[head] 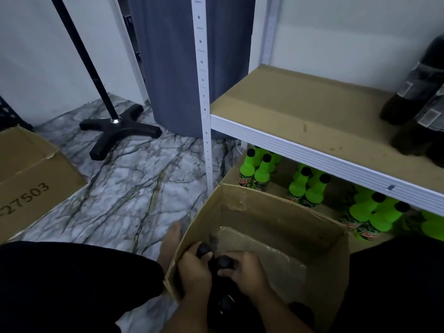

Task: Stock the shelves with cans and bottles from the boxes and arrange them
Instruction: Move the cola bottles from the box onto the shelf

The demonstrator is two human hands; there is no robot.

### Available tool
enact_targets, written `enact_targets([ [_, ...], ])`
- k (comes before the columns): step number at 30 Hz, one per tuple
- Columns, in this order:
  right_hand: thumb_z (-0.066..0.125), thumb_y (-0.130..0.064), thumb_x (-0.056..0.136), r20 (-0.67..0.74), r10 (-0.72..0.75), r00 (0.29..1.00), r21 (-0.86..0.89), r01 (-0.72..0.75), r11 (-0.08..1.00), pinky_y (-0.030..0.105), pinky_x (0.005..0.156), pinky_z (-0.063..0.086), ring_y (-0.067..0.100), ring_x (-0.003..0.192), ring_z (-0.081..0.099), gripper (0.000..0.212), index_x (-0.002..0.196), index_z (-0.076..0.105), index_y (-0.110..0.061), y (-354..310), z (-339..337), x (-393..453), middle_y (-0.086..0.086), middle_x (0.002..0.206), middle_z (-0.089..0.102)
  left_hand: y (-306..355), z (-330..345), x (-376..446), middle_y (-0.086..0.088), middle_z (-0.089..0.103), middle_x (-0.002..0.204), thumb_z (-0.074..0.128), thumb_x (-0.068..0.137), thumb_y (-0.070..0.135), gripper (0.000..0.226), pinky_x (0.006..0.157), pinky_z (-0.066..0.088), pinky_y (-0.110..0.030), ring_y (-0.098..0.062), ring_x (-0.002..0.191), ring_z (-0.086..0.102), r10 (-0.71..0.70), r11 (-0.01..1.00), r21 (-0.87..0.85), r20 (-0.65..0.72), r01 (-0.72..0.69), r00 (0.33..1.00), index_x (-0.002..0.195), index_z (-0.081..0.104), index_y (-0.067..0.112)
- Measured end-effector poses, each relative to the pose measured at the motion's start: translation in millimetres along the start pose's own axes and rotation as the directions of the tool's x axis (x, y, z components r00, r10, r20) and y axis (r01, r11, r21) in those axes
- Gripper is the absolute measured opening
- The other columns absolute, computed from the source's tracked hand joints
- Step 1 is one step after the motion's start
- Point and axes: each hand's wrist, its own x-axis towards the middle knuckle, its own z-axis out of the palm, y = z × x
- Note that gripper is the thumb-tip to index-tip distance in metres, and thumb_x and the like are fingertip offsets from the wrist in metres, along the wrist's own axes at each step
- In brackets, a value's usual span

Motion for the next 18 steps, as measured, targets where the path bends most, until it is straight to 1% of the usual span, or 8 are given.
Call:
enact_targets([
  [2, 0.081, -0.024, 0.063, -0.052, 0.009, 0.999, 0.053, -0.006, 0.999, 0.029, 0.074, 0.053, -0.003, 0.076, 0.061, 0.020, 0.078, 0.069, -0.028, -3.1, -4.8, -1.4, -0.011, 0.076, 0.070, 4.8, -0.4, -1.8, -0.015, 0.076, 0.103, 0.077, 0.086, 0.003, 0.020, 0.080, 0.040, -0.023, -0.020, 0.090, 0.065, 0.034, 0.999, 0.012, 0.013, -0.035, 0.999, 0.105, 0.077, 0.005],
  [4, 0.081, -0.027, 0.063, -0.092, 0.005, 0.996, 0.099, 0.004, 0.995, 0.038, 0.079, 0.054, 0.001, 0.079, 0.064, 0.021, 0.081, 0.072, -0.030, -8.7, -14.6, -2.6, -0.006, 0.081, 0.073, 12.9, -1.1, -2.8, -0.012, 0.075, 0.110, 0.079, 0.086, 0.006, 0.023, 0.086, 0.042, -0.024, -0.018, 0.101, 0.062, 0.066, 0.998, 0.010, 0.008, -0.066, 0.998, 0.108, 0.076, 0.011],
  [6, 0.084, -0.018, 0.067, -0.137, -0.003, 0.991, 0.115, 0.019, 0.993, 0.032, 0.079, 0.053, -0.005, 0.080, 0.063, 0.023, 0.081, 0.073, -0.032, -20.0, -27.9, -4.8, -0.015, 0.080, 0.073, 23.9, -2.2, -3.7, -0.010, 0.074, 0.114, 0.079, 0.087, 0.010, 0.025, 0.091, 0.044, -0.027, -0.024, 0.111, 0.063, 0.125, 0.992, -0.001, 0.006, -0.125, 0.992, 0.112, 0.075, 0.014],
  [7, 0.086, -0.012, 0.069, -0.165, -0.014, 0.986, 0.123, 0.034, 0.992, 0.024, 0.078, 0.052, -0.011, 0.080, 0.063, 0.027, 0.084, 0.074, -0.032, -24.0, -35.6, -4.9, -0.023, 0.080, 0.073, 31.7, -3.3, -3.6, -0.008, 0.074, 0.114, 0.079, 0.088, 0.014, 0.027, 0.091, 0.044, -0.027, -0.025, 0.111, 0.064, 0.164, 0.986, 0.000, 0.012, -0.164, 0.986, 0.115, 0.074, 0.015],
  [9, 0.086, -0.006, 0.071, -0.226, -0.049, 0.973, 0.143, 0.083, 0.986, 0.013, 0.076, 0.049, -0.015, 0.079, 0.062, 0.025, 0.088, 0.077, -0.021, -34.4, -51.5, -5.5, -0.030, 0.078, 0.070, 51.1, -6.4, -1.7, -0.003, 0.076, 0.108, 0.079, 0.088, 0.020, 0.027, 0.090, 0.049, -0.030, -0.022, 0.106, 0.067, 0.247, 0.969, -0.037, 0.018, -0.246, 0.969, 0.115, 0.074, 0.019],
  [11, 0.086, -0.005, 0.072, -0.293, -0.101, 0.951, 0.153, 0.151, 0.977, 0.016, 0.075, 0.049, -0.011, 0.079, 0.061, 0.020, 0.085, 0.076, -0.016, -46.8, -70.3, -5.9, -0.022, 0.078, 0.071, 75.5, -10.4, -0.7, 0.005, 0.076, 0.099, 0.080, 0.087, 0.024, 0.023, 0.088, 0.054, -0.034, -0.017, 0.098, 0.069, 0.308, 0.948, -0.098, 0.036, -0.304, 0.951, 0.109, 0.074, 0.023],
  [13, 0.084, -0.004, 0.075, -0.332, -0.150, 0.931, 0.164, 0.214, 0.963, 0.020, 0.073, 0.048, -0.005, 0.078, 0.059, 0.016, 0.083, 0.073, -0.014, -64.7, -91.3, -7.7, -0.014, 0.077, 0.069, 105.6, -15.2, -0.8, 0.010, 0.076, 0.090, 0.081, 0.086, 0.028, 0.018, 0.081, 0.055, -0.032, -0.012, 0.090, 0.070, 0.372, 0.923, -0.127, 0.041, -0.364, 0.927, 0.103, 0.075, 0.025],
  [18, 0.084, -0.013, 0.080, -0.462, -0.273, 0.844, 0.124, 0.367, 0.922, 0.024, 0.071, 0.046, -0.001, 0.077, 0.056, 0.012, 0.086, 0.073, -0.011, -115.3, -149.0, -14.4, -0.012, 0.078, 0.067, 189.4, -28.5, 0.1, 0.012, 0.077, 0.082, 0.083, 0.084, 0.038, 0.016, 0.073, 0.059, -0.036, -0.010, 0.081, 0.072, 0.567, 0.815, -0.169, 0.040, -0.554, 0.823, 0.096, 0.078, 0.029],
])
